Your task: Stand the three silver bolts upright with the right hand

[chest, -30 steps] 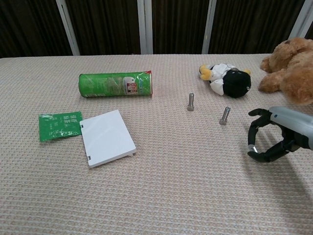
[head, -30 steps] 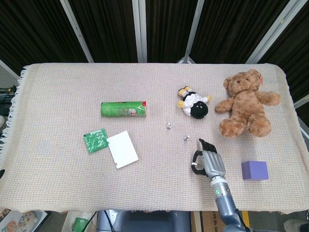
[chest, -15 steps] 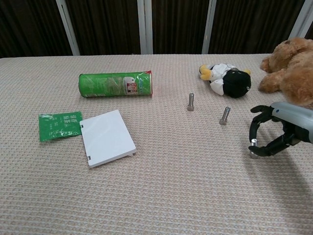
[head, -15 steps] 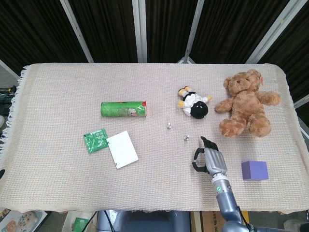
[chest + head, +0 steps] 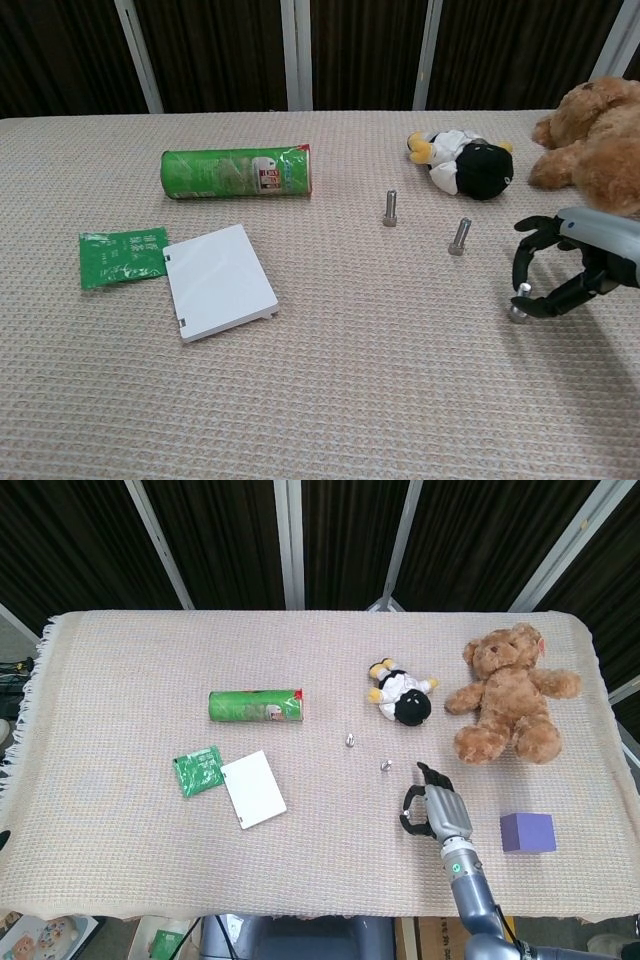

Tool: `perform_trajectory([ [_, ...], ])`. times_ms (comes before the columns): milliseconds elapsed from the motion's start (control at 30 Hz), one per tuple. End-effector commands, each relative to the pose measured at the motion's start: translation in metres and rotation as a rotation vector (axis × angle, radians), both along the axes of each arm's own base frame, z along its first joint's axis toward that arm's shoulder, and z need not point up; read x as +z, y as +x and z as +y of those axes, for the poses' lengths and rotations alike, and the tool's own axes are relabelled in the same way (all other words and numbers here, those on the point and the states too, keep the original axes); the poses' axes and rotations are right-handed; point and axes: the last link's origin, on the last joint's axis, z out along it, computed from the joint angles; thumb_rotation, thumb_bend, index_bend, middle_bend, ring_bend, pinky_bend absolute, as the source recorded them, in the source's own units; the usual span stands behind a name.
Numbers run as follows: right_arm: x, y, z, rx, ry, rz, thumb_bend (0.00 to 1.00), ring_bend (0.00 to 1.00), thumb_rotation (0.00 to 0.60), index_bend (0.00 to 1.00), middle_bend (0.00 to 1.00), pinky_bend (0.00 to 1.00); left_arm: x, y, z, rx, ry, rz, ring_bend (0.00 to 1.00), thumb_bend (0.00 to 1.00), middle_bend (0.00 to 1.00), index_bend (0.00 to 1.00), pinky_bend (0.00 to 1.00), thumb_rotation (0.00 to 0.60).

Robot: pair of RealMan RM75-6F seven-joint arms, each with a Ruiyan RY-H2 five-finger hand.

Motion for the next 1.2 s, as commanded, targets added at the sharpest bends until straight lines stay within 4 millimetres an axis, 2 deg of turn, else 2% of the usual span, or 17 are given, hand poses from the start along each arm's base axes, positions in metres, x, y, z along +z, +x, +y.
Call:
perform_trajectory([
  [33,0.0,0.0001,0.0001,-0.002,0.003,-0.004,0.39,0.0,0.6,0.59,0.0,0.04,-0.0002,0.0,0.0001,0.0,-0.001,0.0,0.0,0.12,0.04,0.21,0.17,0.6],
  [567,0.0006,-0.0019,-0.0018,-0.006,0.018,0.016,0.39,0.0,0.6,0.53,0.0,0.04,-0.0003,0.0,0.0001,0.001,-0.002,0.001,0.0,0.12,0.04,0.21,0.17,0.6],
  [1200,0.0009,-0.0036,0.0035,0.002,0.036,0.024,0.39,0.0,0.6,0.52,0.0,0.04,-0.0002,0.0003,0.0,-0.001,0.002,0.001,0.0,0.12,0.04,0.21,0.17,0.6],
])
